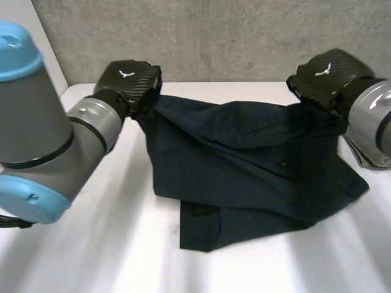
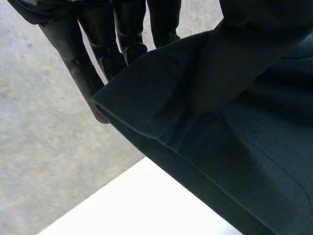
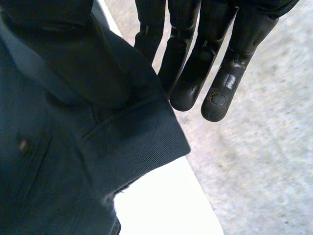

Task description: Fold the laundry.

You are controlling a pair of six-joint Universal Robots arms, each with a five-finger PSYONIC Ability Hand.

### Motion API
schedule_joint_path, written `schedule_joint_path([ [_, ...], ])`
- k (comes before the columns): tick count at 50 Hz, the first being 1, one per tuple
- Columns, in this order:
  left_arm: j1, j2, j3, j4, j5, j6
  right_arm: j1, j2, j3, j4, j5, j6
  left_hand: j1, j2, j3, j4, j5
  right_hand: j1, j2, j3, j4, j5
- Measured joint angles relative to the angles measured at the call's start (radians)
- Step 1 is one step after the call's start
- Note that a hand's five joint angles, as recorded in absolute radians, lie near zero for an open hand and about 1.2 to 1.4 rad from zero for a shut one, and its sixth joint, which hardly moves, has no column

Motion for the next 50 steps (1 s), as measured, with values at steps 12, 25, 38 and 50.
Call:
schedule_joint_path([
  [12, 0.040, -0.132, 0.085, 0.026, -0.021, 0.103, 0.004, 0.203, -0.122, -0.055, 0.041, 0.012, 0.000, 0.001, 0.001, 0.004, 0.001, 0.000, 0.000, 0.000, 0.000, 0.000],
  [25, 0.072, -0.308, 0.630, 0.241, -0.098, 0.111, 0.013, 0.388, -0.499, -0.615, 0.076, 0.144, 0.000, 0.001, 0.001, 0.004, 0.000, 0.000, 0.003, 0.000, 0.005, 0.000],
  [38, 0.055, -0.122, 0.328, 0.422, -0.131, 0.109, 0.000, 0.290, -0.291, -0.801, 0.029, 0.302, 0.000, 0.001, 0.001, 0.004, 0.000, 0.000, 0.003, 0.000, 0.005, 0.000],
  [50, 0.057, -0.039, -0.252, 0.410, -0.120, 0.115, -0.002, 0.234, 0.194, -0.705, -0.103, 0.272, 0.000, 0.002, 0.001, 0.004, 0.000, 0.000, 0.003, 0.000, 0.005, 0.000],
])
